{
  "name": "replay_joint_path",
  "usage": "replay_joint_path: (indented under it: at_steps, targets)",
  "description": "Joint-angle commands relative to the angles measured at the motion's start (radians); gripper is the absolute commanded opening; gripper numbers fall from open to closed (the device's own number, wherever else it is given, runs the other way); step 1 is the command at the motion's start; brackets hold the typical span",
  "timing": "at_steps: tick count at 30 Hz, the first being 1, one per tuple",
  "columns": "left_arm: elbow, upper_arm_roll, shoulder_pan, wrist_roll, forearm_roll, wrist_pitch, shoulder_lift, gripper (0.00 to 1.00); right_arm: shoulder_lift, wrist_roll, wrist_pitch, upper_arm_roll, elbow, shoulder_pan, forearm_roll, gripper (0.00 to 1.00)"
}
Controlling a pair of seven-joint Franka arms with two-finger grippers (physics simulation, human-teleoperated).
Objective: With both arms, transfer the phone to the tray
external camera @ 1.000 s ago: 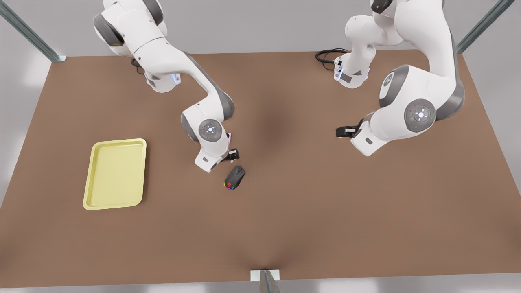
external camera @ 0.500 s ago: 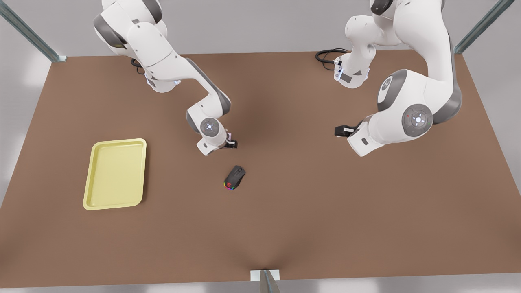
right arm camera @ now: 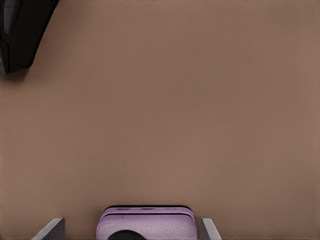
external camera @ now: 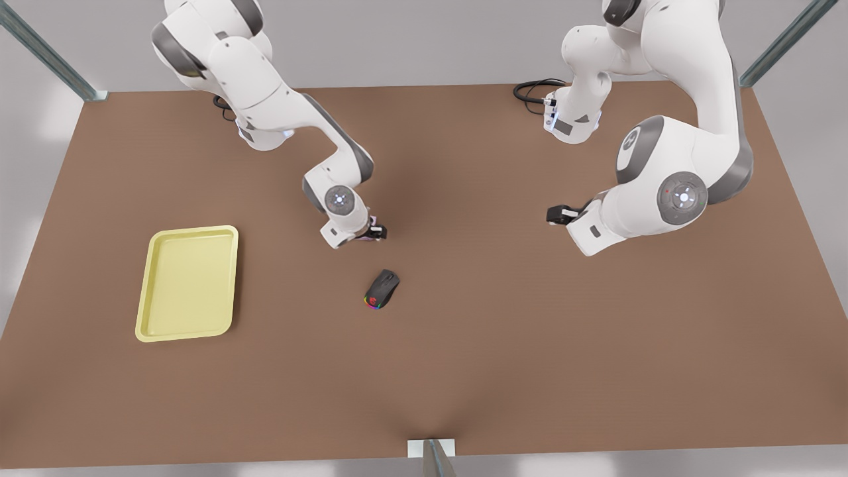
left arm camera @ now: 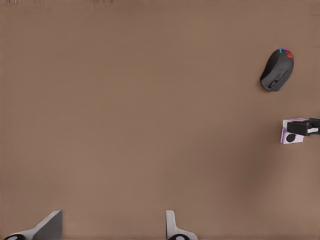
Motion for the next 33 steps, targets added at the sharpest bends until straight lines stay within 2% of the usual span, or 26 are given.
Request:
replay_joint_path:
  at_steps: [1,7,12,21,23,28,30,33]
  targets:
    - [0.001,0.001,0.000,0.048,0.002,0.002,-0.002,1.00,-0.006,0.028,-0.033,0.000,-0.001,0.000,-0.014,1.00]
    - [0.004,0.003,0.000,0.048,0.002,0.002,0.000,1.00,-0.005,0.035,-0.179,0.019,-0.005,0.003,-0.011,1.00]
    - [0.004,0.003,0.000,0.048,0.003,0.003,0.000,1.00,0.011,0.035,-0.131,0.048,-0.003,0.008,-0.006,1.00]
    - [0.008,0.003,0.000,0.048,0.005,0.011,0.000,1.00,0.029,0.021,-0.089,0.039,0.002,-0.003,-0.014,1.00]
    - [0.008,0.003,0.000,0.048,0.005,0.014,0.000,1.00,0.032,0.021,-0.085,0.039,0.011,-0.003,-0.014,0.93]
    - [0.007,0.001,-0.001,0.048,0.003,0.017,0.001,1.00,0.051,0.019,-0.007,0.039,0.008,-0.002,-0.014,0.92]
    - [0.007,0.001,0.000,0.048,0.005,0.017,0.001,1.00,0.049,0.016,-0.007,0.039,0.008,-0.003,-0.014,0.80]
    - [0.008,0.001,0.000,0.048,0.005,0.017,0.001,1.00,0.044,0.016,-0.009,0.039,0.009,-0.003,-0.016,0.77]
